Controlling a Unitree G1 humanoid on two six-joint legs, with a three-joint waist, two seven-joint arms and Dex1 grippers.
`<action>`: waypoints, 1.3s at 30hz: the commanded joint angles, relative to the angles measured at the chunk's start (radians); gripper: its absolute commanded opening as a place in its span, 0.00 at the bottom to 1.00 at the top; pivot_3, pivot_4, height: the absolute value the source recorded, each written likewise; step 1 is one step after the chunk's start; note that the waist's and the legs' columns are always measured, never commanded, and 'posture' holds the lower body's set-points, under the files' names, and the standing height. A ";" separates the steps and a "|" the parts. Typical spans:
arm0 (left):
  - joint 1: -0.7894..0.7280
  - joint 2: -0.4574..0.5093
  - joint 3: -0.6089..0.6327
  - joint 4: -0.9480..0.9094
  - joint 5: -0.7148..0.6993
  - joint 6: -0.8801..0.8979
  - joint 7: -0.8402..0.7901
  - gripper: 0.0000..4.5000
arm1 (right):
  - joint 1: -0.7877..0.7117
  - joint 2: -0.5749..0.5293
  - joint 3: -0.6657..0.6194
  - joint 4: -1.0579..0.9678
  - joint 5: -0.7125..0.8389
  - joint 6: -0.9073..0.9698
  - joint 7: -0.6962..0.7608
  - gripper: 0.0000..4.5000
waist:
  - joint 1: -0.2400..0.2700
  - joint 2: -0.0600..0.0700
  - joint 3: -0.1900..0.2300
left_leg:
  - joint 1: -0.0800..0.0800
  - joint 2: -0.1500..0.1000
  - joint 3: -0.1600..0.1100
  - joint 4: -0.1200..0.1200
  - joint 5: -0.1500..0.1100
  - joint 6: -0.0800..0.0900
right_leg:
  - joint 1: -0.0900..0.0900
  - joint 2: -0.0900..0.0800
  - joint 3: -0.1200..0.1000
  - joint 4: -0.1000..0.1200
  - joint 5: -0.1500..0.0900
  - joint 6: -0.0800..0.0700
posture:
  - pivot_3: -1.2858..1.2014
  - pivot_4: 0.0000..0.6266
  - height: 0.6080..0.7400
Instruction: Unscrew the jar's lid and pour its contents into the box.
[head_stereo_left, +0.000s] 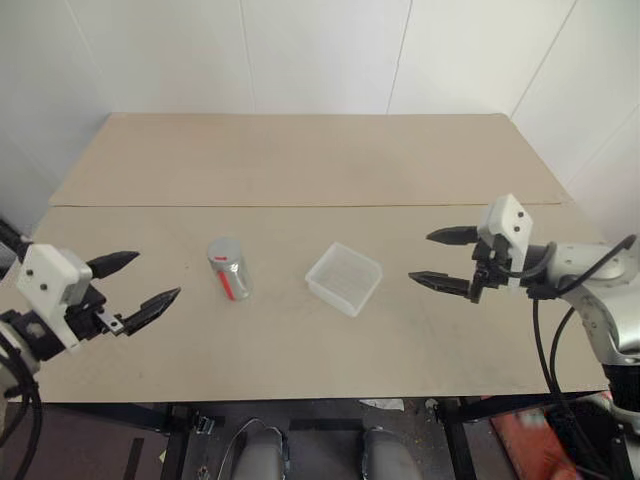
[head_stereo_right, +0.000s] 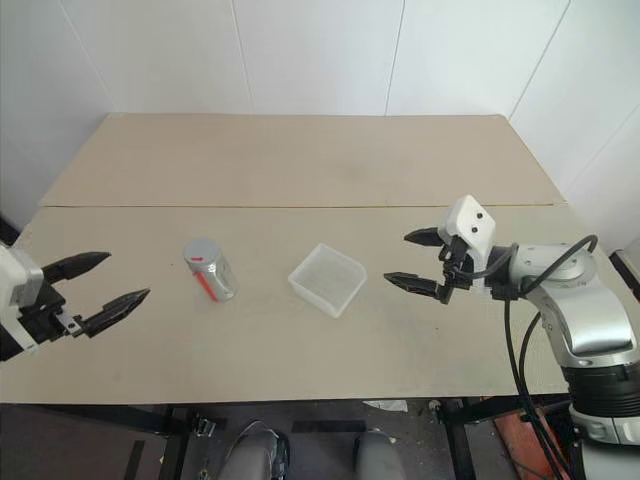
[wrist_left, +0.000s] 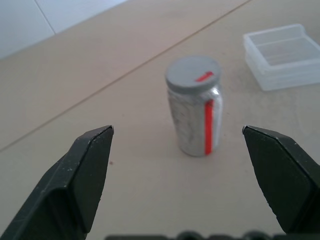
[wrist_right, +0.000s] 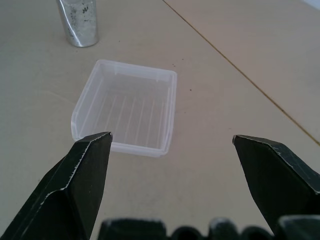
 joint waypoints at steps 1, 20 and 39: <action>-0.001 -0.006 0.039 -0.033 -0.021 -0.006 0.016 1.00 | -0.030 -0.005 -0.014 -0.030 0.009 -0.019 0.013 1.00 | 0.000 0.000 0.000 | 0.000 0.000 0.000 0.000 0.000 0.000 | 0.000 0.000 0.000 0.000 0.000 0.000 | 0.52 0.24 1.00; -0.043 -0.345 -0.345 -0.109 0.181 -0.053 0.390 1.00 | -0.040 -0.060 -0.066 -0.013 0.006 -0.058 0.066 1.00 | 0.009 0.000 0.000 | 0.002 0.000 0.000 0.000 0.000 -0.001 | 0.003 0.001 0.001 0.000 0.001 -0.001 | 0.52 0.24 1.00; -0.215 -0.581 -0.585 0.194 0.502 -0.329 0.643 1.00 | -0.058 -0.103 -0.067 -0.072 -0.003 -0.022 0.064 1.00 | 0.025 0.000 0.000 | 0.000 -0.001 -0.001 0.001 0.000 -0.001 | 0.002 0.000 0.000 -0.001 0.001 -0.001 | 0.52 0.24 1.00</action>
